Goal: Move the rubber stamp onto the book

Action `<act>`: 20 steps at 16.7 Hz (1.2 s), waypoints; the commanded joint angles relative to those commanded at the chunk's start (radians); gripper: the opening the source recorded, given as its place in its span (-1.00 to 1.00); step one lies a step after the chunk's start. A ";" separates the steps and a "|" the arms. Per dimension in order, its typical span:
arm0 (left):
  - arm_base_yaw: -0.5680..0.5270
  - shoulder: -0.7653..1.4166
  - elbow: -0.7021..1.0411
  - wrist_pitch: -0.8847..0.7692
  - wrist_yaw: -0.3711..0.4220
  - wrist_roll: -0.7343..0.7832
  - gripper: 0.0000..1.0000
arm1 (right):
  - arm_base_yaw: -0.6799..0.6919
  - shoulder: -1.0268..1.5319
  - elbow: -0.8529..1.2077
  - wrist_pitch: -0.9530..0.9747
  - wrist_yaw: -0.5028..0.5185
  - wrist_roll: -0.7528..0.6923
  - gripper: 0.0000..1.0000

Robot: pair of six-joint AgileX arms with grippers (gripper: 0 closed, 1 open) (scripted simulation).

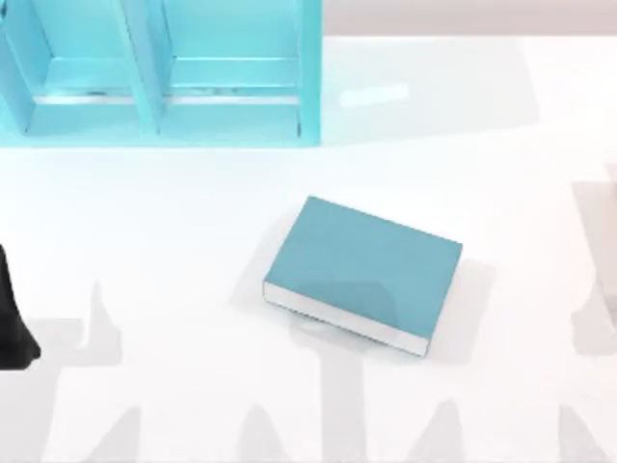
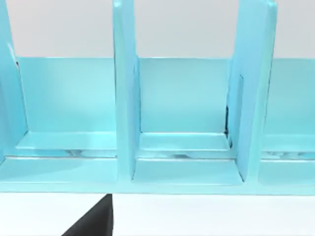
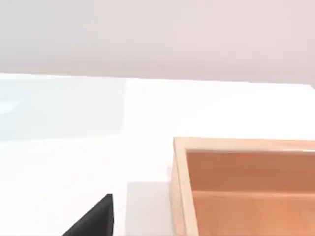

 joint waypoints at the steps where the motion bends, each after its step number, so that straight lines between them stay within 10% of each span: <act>1: 0.000 0.000 0.000 0.000 0.000 0.000 1.00 | -0.017 0.070 0.064 -0.046 0.002 -0.017 1.00; 20: 0.000 0.000 0.000 0.000 0.000 0.000 1.00 | -0.349 1.611 1.336 -1.046 -0.002 -0.330 1.00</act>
